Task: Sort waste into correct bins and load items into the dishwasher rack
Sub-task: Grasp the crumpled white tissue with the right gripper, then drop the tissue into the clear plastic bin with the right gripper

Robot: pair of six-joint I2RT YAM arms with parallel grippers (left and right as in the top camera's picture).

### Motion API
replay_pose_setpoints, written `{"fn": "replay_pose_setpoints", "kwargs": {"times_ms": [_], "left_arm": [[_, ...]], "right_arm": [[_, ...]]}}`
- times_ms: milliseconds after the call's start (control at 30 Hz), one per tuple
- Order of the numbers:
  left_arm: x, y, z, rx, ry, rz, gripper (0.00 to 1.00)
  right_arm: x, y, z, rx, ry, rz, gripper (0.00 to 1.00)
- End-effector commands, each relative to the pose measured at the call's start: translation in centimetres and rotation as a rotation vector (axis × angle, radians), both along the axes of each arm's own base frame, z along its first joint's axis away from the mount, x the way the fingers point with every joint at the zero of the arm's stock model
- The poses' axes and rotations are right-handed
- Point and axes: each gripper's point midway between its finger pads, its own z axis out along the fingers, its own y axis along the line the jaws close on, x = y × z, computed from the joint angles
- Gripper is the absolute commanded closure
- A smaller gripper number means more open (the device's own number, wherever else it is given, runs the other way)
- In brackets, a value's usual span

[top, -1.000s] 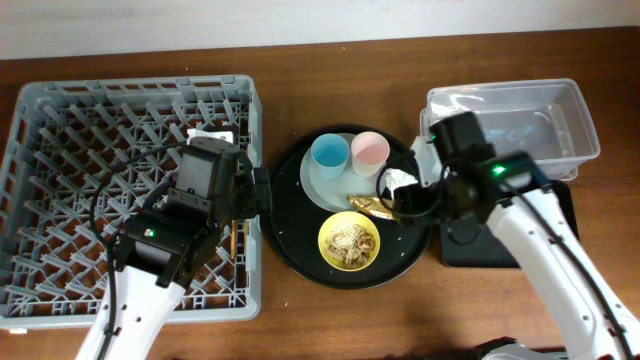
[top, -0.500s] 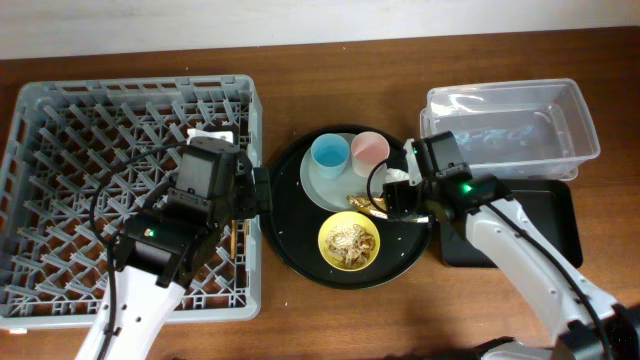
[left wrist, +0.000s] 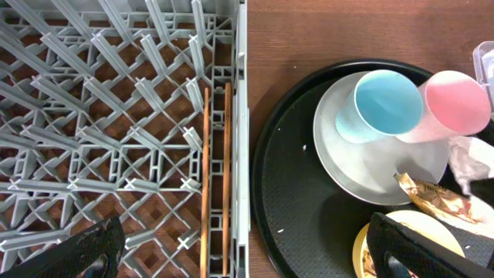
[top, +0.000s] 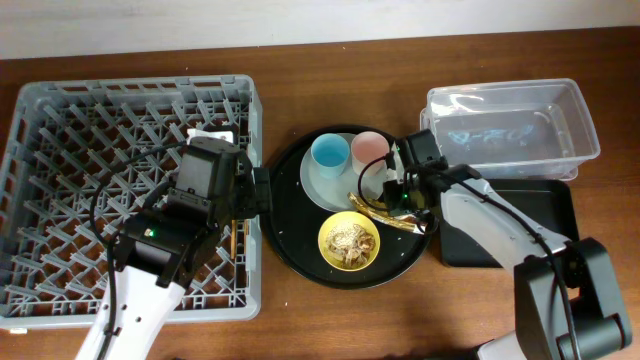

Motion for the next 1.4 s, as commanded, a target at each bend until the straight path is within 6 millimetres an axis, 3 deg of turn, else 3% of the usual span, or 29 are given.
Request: {"fn": "replay_pose_setpoints", "kwargs": {"times_ms": [0,167,233,367,500,533,600,667,733,867,967,1000,1033,1133,1300,1367], "left_arm": [[0.1,0.0,0.6,-0.01,-0.013,-0.002,0.01],[0.1,0.0,0.6,-0.01,-0.013,-0.002,0.01],[0.1,0.0,0.6,-0.01,-0.013,-0.002,0.01],[0.1,0.0,0.6,-0.01,-0.013,-0.002,0.01],[0.1,0.0,0.6,-0.01,-0.013,-0.002,0.01],[0.1,0.0,0.6,-0.01,-0.013,-0.002,0.01],[0.1,0.0,0.6,-0.01,-0.013,-0.002,0.01],[0.1,0.0,0.6,-0.01,-0.014,-0.002,0.01],[0.1,0.0,0.6,-0.01,-0.013,-0.002,0.0],[0.1,0.0,0.6,-0.01,-0.013,-0.002,0.01],[0.1,0.0,0.6,-0.01,-0.013,-0.002,0.01],[0.1,0.0,0.6,-0.01,-0.013,-0.002,0.01],[0.1,0.0,0.6,-0.01,-0.013,-0.002,0.01],[0.1,0.0,0.6,-0.01,-0.013,-0.002,0.01],[0.1,0.0,0.6,-0.01,-0.013,-0.002,0.01],[0.1,0.0,0.6,-0.01,-0.013,-0.002,0.01]], "right_arm": [[1.3,1.8,7.3,0.091,-0.09,0.03,0.96],[1.0,0.7,16.8,0.088,-0.249,0.041,0.96],[1.8,-2.1,18.7,0.024,-0.332,-0.039,0.96],[4.8,-9.4,18.7,-0.083,-0.391,-0.247,0.96],[7.2,-14.7,15.8,-0.114,-0.356,-0.378,0.95],[7.5,-15.2,15.1,-0.117,-0.345,-0.389,0.8],[7.9,-15.7,14.0,-0.122,-0.324,-0.4,0.0],[7.9,-15.6,14.7,-0.113,-0.34,-0.398,0.01],[7.2,-13.9,17.1,-0.025,-0.366,-0.353,0.01],[2.2,-6.3,23.0,0.368,-0.339,-0.156,0.01],[-1.4,-1.9,24.8,0.629,-0.224,-0.05,0.04],[-2.4,-1.5,24.2,0.651,-0.163,-0.06,0.39],[-3.2,-1.5,23.4,0.66,-0.097,-0.099,0.53],[-5.1,-1.3,19.6,0.728,0.15,-0.35,0.55],[-9.3,-4.2,8.9,0.574,0.492,-0.996,0.5],[-9.7,-4.3,6.3,0.58,0.515,-1.084,0.5]]}}
